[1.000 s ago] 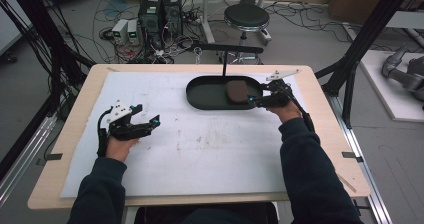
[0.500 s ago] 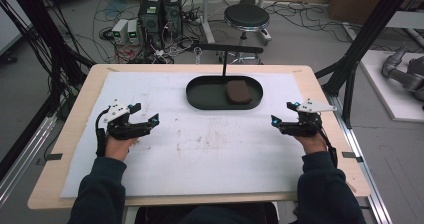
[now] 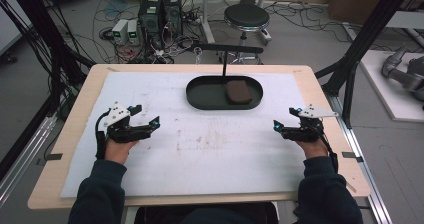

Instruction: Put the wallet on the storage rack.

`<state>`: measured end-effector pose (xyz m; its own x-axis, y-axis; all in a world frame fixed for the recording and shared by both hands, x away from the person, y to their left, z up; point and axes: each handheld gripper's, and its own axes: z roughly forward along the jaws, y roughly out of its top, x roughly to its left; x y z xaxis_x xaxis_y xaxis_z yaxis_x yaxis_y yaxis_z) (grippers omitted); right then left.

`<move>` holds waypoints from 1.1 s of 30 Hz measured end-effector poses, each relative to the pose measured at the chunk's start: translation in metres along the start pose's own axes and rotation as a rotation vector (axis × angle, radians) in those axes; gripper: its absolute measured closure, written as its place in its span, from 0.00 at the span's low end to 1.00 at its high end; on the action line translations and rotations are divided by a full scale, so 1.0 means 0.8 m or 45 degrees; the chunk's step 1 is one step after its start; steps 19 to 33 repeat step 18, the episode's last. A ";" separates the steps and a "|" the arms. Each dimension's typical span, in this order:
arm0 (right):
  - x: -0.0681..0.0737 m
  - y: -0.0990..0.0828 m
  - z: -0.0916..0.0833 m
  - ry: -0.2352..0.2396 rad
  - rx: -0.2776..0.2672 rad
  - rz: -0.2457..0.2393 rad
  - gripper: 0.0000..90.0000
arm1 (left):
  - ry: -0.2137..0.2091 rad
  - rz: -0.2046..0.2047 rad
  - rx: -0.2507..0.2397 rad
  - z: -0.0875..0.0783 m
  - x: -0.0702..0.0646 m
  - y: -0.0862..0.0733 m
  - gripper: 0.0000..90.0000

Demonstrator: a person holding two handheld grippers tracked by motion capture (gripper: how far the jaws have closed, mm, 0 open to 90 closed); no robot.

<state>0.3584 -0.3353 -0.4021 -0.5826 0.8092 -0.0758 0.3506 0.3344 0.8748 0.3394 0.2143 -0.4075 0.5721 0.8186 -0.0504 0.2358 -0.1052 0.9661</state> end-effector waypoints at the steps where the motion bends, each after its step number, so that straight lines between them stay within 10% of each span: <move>1: 0.000 0.000 0.000 -0.002 0.001 -0.001 0.22 | 0.001 -0.003 0.000 -0.001 -0.001 0.000 0.19; 33: -0.001 -0.001 0.003 -0.004 0.020 0.003 0.22 | 0.013 -0.016 -0.001 0.001 0.005 -0.003 0.19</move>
